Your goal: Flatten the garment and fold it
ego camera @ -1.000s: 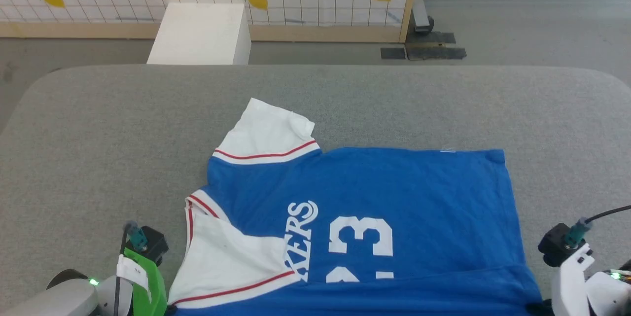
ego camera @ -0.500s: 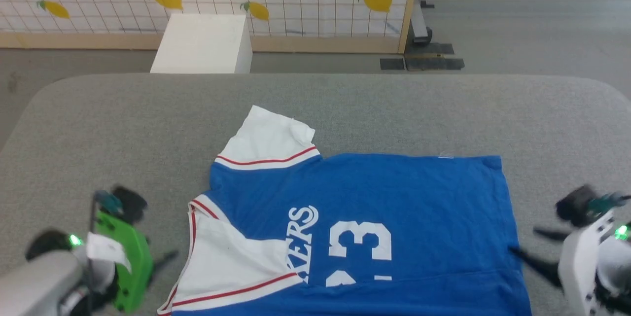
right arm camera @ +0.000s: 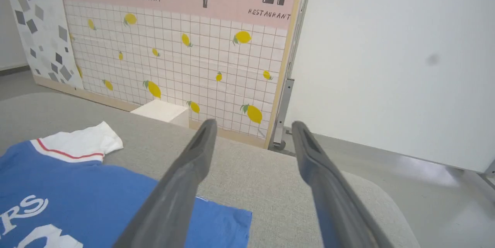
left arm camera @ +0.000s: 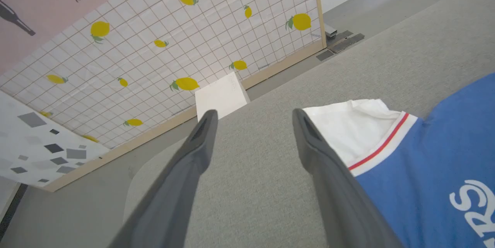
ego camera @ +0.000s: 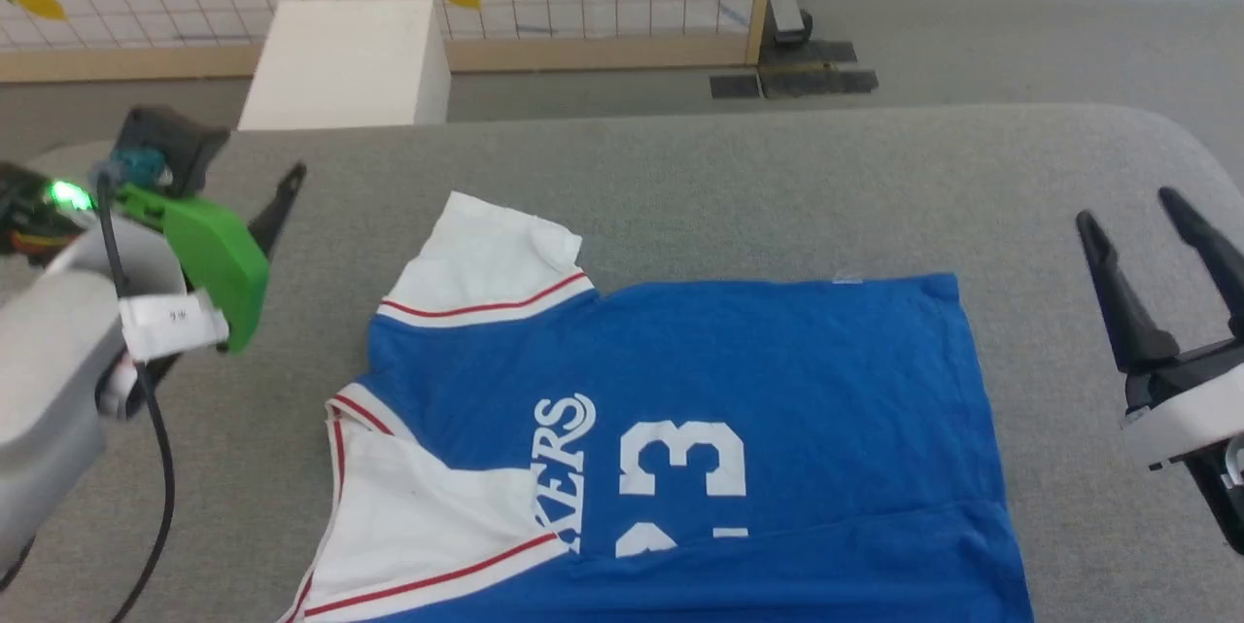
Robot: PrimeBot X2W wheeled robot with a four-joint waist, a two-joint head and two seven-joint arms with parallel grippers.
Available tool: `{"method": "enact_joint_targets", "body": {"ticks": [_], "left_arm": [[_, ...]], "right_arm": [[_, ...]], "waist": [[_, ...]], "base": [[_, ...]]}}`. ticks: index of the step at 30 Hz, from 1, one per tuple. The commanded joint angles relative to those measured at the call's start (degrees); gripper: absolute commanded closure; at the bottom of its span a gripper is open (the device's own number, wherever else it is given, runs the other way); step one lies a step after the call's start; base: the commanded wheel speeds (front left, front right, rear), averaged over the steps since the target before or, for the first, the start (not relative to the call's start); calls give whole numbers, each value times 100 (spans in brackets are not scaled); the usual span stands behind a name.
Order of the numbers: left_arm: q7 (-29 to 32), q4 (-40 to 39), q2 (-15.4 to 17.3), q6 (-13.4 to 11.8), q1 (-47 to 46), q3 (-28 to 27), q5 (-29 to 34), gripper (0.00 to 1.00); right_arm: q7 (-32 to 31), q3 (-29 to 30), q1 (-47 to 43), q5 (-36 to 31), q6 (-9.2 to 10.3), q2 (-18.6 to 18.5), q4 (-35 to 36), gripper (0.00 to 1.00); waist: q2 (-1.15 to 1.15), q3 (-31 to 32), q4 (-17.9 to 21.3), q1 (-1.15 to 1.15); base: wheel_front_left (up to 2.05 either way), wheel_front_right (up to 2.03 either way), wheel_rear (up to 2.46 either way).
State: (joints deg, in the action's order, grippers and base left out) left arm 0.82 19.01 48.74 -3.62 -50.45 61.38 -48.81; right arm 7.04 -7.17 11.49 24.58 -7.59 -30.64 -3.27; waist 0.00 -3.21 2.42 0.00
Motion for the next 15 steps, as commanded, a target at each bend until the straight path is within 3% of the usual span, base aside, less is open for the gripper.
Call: {"method": "enact_joint_targets", "body": {"ticks": [1, 5, 8, 15], "left_arm": [[-47, 147, -109, -3, -224, -53, 63, 0], [87, 604, -355, 152, -718, -94, 127, 0], [461, 1061, -583, 360, -1166, -104, 54, 0], [1799, 1671, -917, 846, -1874, 128, -160, 0]], "right_arm": [[132, 309, -179, -276, 10, 372, 248, 0], [385, 1028, -554, -911, 10, 1356, 898, 0], [554, 1234, -812, -1185, 10, 2062, 1296, 0], [712, 1235, -875, -1371, 10, 2493, 1475, 0]], "waist": [[0, -389, 255, 0], [0, -782, 400, 0], [0, -1175, 548, 0], [0, -1798, 760, 0]], "base": [[0, 0, 0], [0, 0, 0], [0, 0, 0], [0, 0, 0]]}}
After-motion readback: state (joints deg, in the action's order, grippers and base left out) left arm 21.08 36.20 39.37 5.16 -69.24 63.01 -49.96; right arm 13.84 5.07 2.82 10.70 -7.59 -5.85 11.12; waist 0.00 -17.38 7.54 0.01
